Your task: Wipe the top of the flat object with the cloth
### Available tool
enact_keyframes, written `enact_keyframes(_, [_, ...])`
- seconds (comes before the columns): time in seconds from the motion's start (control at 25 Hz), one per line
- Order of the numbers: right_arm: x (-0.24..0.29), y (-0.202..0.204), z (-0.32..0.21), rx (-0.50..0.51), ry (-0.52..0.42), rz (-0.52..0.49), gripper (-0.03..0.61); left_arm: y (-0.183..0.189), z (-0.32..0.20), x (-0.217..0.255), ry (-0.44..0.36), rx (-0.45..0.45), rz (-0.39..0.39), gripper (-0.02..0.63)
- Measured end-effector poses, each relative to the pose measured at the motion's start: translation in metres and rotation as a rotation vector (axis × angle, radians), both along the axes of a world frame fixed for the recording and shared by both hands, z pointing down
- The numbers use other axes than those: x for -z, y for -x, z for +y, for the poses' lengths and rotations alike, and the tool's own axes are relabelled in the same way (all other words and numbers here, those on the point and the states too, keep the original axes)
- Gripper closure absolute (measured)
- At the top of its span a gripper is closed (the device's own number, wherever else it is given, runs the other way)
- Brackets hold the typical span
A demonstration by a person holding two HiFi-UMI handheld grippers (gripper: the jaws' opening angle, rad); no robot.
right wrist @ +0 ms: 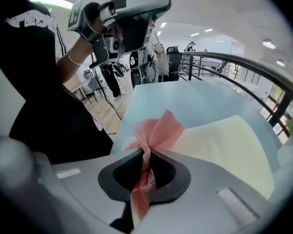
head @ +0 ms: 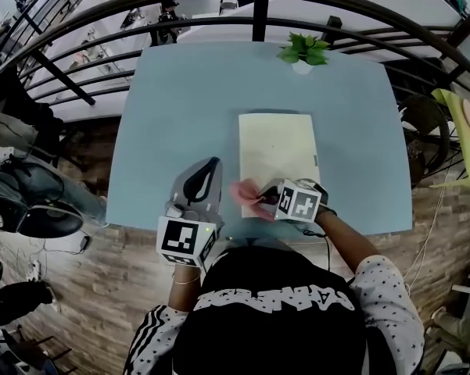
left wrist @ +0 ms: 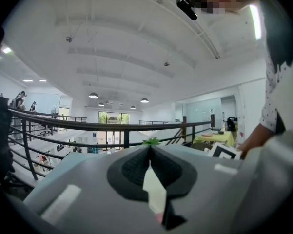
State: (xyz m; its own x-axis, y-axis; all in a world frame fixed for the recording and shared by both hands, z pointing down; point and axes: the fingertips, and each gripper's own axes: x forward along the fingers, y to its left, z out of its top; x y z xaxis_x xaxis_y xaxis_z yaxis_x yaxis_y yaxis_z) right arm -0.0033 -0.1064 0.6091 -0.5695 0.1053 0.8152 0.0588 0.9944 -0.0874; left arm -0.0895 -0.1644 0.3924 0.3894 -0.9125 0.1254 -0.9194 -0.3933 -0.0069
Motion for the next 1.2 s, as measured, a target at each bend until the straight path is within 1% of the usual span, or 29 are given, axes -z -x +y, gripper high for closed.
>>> enact_keyframes(0.08, [0.003,-0.005,-0.025,-0.020,-0.092,-0.006,0.560,0.004,0.000,-0.001,0.004,0.018,-0.008,0.614])
enact_keyframes(0.16, [0.009,-0.008,-0.052,-0.063,-0.169,-0.027,0.560,0.009,0.003,-0.003,0.012,0.039,-0.014,0.614])
enact_keyframes(0.32, [0.025,-0.018,-0.114,-0.204,-0.278,-0.088,0.559,0.019,0.006,0.002,0.001,0.076,-0.024,0.614])
enact_keyframes(0.44, [0.036,-0.029,-0.156,-0.324,-0.308,-0.104,0.558,0.024,0.008,0.008,-0.010,0.096,-0.035,0.614])
enact_keyframes(0.56, [0.041,-0.034,-0.182,-0.394,-0.315,-0.107,0.558,0.032,0.012,0.008,-0.008,0.113,-0.057,0.614])
enact_keyframes(0.68, [0.038,-0.035,-0.202,-0.413,-0.337,-0.092,0.558,0.040,0.016,0.010,-0.013,0.140,-0.080,0.614])
enact_keyframes(0.88, [0.022,-0.040,-0.235,-0.388,-0.397,-0.014,0.558,0.046,0.017,0.011,-0.016,0.191,-0.090,0.614])
enact_keyframes(1.0, [0.009,-0.038,-0.250,-0.378,-0.405,0.021,0.558,0.052,0.019,0.010,-0.016,0.222,-0.095,0.614])
enact_keyframes(1.2, [-0.006,-0.027,-0.257,-0.363,-0.411,0.073,0.558,0.074,0.033,0.013,-0.008,0.277,-0.103,0.614])
